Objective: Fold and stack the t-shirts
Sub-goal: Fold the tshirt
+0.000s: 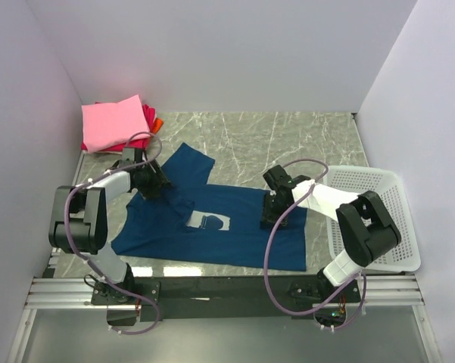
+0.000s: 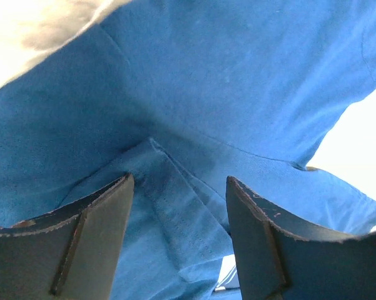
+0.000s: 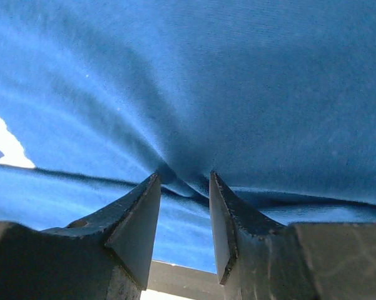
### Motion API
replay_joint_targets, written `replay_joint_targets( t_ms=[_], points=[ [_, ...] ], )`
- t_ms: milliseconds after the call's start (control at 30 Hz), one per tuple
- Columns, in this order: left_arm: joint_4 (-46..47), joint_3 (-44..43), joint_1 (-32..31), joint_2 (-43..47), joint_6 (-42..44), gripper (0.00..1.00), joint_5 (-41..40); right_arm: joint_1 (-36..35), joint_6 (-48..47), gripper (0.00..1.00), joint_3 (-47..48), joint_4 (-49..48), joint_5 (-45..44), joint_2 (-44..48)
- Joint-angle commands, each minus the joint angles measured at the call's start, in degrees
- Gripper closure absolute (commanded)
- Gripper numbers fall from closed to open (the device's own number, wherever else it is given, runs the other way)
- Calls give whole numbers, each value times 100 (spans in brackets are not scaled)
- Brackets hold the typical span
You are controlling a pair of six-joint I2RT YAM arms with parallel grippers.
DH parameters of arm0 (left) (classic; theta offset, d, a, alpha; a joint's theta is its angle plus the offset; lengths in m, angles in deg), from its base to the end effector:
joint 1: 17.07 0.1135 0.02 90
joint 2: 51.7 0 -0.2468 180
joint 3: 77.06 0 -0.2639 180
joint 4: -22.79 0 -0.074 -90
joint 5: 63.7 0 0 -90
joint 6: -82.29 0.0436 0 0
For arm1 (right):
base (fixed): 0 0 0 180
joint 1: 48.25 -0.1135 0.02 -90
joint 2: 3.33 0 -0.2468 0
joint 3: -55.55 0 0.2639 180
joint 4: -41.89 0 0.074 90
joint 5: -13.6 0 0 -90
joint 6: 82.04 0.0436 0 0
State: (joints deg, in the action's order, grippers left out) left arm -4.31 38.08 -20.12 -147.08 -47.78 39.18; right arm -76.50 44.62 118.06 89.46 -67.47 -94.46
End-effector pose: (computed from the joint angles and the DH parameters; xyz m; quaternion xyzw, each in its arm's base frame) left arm 0.3319 -0.0274 0.1268 -0.2733 0.9148 -0.2020 0.2181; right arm 0.2474 0.1406 0.1202 0.0632 0.9878 0.1295 0.0597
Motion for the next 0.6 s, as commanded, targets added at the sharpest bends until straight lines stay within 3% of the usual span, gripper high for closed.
replay_joint_targets(
  t_ms=[0, 300, 567],
  points=[
    [-740, 443, 41, 45, 105, 31, -726, -391, 200, 56, -401, -139, 39, -151],
    [-986, 1182, 278, 756, 123, 31, -1183, -840, 508, 56, -533, 98, -207, 34],
    [-1038, 903, 287, 1170, 236, 30, -893, -902, 526, 55, -279, 388, -444, 245]
  ],
)
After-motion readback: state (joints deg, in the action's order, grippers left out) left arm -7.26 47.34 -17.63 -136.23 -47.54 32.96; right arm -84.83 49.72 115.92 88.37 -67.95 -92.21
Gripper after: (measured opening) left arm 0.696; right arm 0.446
